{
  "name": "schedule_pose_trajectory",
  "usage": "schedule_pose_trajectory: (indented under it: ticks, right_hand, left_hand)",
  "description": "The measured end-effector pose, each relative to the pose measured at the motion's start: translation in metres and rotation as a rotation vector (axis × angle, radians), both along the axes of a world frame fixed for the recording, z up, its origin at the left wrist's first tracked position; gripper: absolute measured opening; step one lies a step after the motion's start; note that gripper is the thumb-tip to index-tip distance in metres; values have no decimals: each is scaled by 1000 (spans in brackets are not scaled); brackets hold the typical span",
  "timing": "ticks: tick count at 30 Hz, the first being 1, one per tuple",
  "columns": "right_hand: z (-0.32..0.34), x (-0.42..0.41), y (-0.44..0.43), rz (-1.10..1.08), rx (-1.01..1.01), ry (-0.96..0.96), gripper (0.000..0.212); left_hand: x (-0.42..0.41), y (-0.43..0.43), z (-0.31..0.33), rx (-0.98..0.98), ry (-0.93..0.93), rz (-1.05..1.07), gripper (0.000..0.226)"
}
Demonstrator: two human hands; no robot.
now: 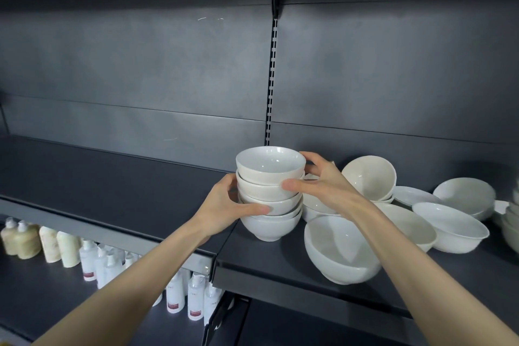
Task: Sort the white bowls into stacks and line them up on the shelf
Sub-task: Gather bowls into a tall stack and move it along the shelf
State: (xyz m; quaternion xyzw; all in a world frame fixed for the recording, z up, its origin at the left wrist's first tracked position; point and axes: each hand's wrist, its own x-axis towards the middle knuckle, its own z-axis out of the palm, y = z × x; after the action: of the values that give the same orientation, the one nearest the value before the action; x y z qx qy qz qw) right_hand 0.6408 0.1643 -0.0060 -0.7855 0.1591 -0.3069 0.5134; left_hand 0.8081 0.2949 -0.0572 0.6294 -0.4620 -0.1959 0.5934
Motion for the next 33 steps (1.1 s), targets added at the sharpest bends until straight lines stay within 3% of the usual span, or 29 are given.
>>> schedule_pose_trajectory:
  ticks: [16,20,25,30,33]
  right_hand:
    - [-5,0,-7,-6,21,-17,51]
    - [-3,2,-8,-27,54,1,50]
    - [-5,4,-9,-53,78,18,47]
    - [-11,1,-9,-45,68,24,55]
    - [-10,0,-9,-30,45,49,56]
  left_hand:
    - [-1,-6,-9,-42,17,-8,71]
    - [4,-6,-4,-19,8,-1,79]
    - [8,-8,2,13,-24,-22,58]
    - [9,-6,0,27,-16,-41,82]
    - [8,-4,-4,28,0,-57,82]
